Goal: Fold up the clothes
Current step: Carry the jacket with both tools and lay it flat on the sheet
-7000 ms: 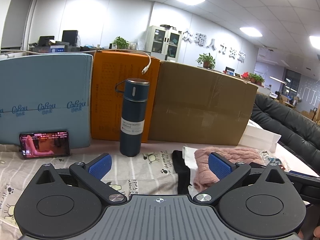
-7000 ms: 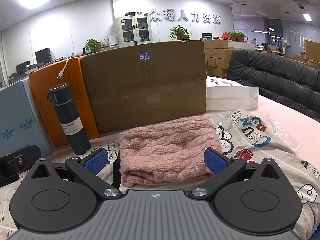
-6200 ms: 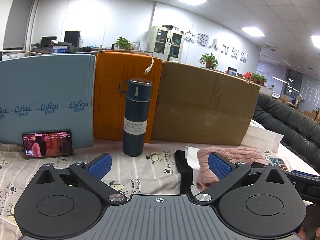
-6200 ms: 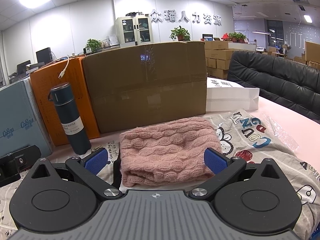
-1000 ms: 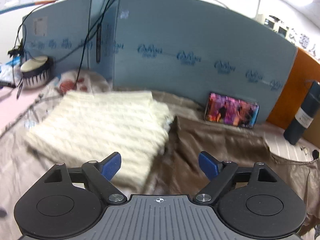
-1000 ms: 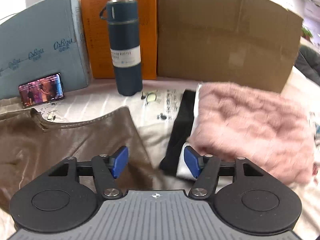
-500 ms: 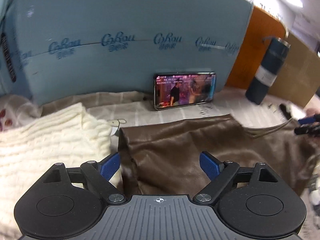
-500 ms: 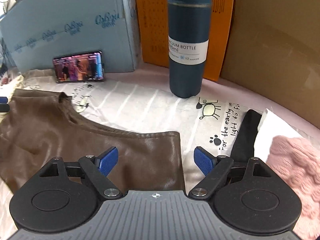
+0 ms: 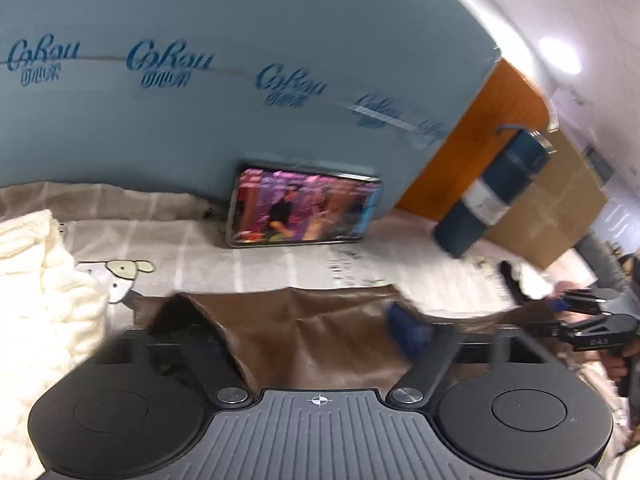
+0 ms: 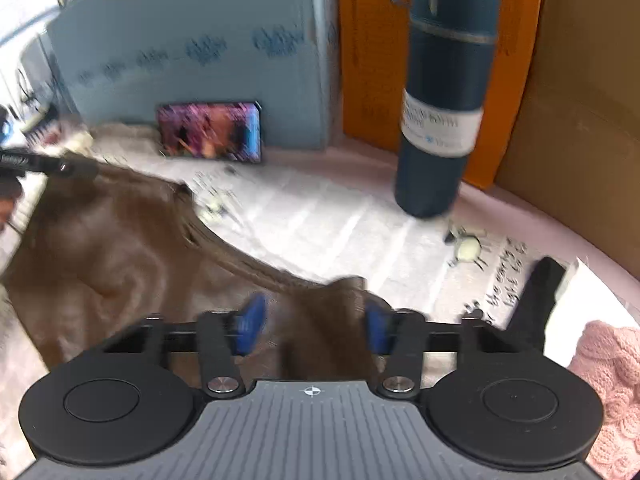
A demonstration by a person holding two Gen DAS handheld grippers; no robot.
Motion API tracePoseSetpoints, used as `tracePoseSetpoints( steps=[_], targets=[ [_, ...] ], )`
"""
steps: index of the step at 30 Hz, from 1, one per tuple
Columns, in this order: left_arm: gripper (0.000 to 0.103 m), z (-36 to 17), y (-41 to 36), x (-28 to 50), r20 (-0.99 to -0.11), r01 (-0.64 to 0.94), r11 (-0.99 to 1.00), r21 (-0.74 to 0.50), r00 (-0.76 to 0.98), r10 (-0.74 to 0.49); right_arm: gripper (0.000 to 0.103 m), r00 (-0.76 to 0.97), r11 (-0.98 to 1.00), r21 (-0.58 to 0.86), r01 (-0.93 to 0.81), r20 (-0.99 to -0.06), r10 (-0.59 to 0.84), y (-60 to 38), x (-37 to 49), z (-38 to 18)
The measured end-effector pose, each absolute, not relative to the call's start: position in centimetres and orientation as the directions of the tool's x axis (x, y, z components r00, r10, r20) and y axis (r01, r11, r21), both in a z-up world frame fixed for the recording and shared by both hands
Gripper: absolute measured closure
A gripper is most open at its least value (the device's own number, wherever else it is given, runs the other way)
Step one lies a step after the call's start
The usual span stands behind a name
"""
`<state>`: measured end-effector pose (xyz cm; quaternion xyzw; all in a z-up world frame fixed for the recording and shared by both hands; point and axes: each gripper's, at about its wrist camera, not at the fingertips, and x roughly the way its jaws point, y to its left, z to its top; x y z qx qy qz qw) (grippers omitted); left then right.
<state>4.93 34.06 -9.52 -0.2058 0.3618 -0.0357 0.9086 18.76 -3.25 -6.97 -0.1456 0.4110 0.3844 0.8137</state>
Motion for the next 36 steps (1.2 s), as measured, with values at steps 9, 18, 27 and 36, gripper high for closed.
tracePoseSetpoints(
  steps=[9,18,27,36],
  targets=[
    [0.097,-5.7,33.4,0.3,-0.531,-0.04,0.925,-0.377,0.828,-0.181,0.096,0.443,0.693,0.086,-0.716,-0.71,0.547,-6.5,16.4,-3.5],
    [0.097,-0.2,30.5,-10.4,-0.369,0.024,0.904,-0.428,0.908,-0.198,0.096,0.513,0.701,0.047,-0.711,-0.647,0.564,-10.7,9.1,0.9],
    [0.096,-1.1,27.4,-19.9,-0.498,0.006,0.862,-0.507,0.815,-0.298,0.096,0.439,0.683,0.067,-0.727,-0.72,0.537,-15.9,1.2,0.1],
    [0.044,-5.5,27.2,-24.3,-0.755,-0.141,0.843,-0.518,0.538,-0.374,0.054,0.193,0.587,0.22,-0.779,-0.807,0.558,-18.6,-1.5,-0.9]
  ],
)
